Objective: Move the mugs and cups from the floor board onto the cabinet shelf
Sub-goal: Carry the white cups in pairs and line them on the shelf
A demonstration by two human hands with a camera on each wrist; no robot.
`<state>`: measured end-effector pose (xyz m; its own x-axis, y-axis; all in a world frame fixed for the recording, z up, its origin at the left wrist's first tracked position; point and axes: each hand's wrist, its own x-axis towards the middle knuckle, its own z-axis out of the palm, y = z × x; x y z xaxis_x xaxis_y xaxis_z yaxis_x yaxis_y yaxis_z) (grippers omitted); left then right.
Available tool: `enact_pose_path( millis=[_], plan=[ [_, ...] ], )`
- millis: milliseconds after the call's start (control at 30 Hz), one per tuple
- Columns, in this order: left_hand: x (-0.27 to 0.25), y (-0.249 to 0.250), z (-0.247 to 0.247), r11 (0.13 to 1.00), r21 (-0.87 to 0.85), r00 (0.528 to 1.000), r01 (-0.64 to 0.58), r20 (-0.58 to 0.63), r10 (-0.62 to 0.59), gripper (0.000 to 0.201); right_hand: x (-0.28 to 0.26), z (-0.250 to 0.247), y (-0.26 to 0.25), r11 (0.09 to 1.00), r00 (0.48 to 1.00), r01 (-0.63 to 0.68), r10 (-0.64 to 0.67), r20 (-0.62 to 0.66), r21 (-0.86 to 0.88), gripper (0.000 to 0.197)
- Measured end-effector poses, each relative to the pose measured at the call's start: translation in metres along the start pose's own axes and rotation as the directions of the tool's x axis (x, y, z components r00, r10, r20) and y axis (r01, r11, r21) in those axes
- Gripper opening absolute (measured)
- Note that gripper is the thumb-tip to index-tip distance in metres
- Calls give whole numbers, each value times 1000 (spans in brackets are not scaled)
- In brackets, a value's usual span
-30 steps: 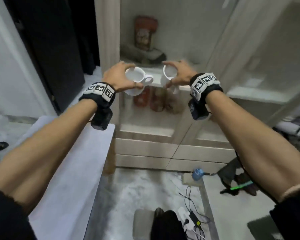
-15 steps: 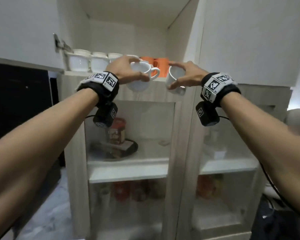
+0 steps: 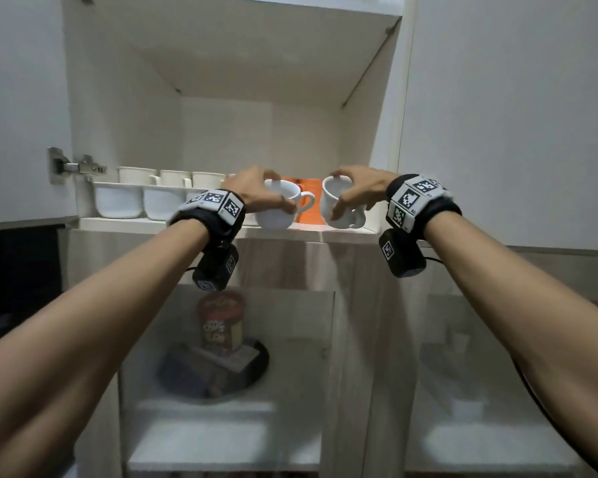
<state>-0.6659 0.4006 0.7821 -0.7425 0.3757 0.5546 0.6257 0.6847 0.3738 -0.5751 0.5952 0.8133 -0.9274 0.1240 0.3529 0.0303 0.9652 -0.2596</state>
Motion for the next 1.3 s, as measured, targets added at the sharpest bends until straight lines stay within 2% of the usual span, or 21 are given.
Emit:
enact_pose_path(
  millis=[233,400,567,700,867,1000,1100,1300],
  plan=[
    [40,7,20,996,88,999,28,27,-31,66,50,-3,20,997,982,-16,29,185,-71,70],
    [50,7,30,990,144,998,-7,65,-2,70,63,-1,29,998,961,-44,51,270,-34,60],
    [54,6,31,969,247,997,-15,81,-5,80,69,4,27,993,947,-49,80,312,-106,60],
    [49,7,29,939,340,995,-43,102,8,73,69,11,29,992,953,-73,98,286,-99,73],
    [47,6,31,899,432,993,-73,114,25,85,64,8,25,992,967,-69,93,238,-107,70],
    [42,5,29,869,482,991,-109,126,55,91,57,2,18,987,968,-84,114,223,-140,75],
    [36,4,28,844,517,989,-140,111,96,93,53,1,16,981,970,-84,121,211,-177,61],
    [35,-3,25,862,482,987,-159,98,128,93,45,0,12,971,968,-91,138,211,-219,55]
  ],
)
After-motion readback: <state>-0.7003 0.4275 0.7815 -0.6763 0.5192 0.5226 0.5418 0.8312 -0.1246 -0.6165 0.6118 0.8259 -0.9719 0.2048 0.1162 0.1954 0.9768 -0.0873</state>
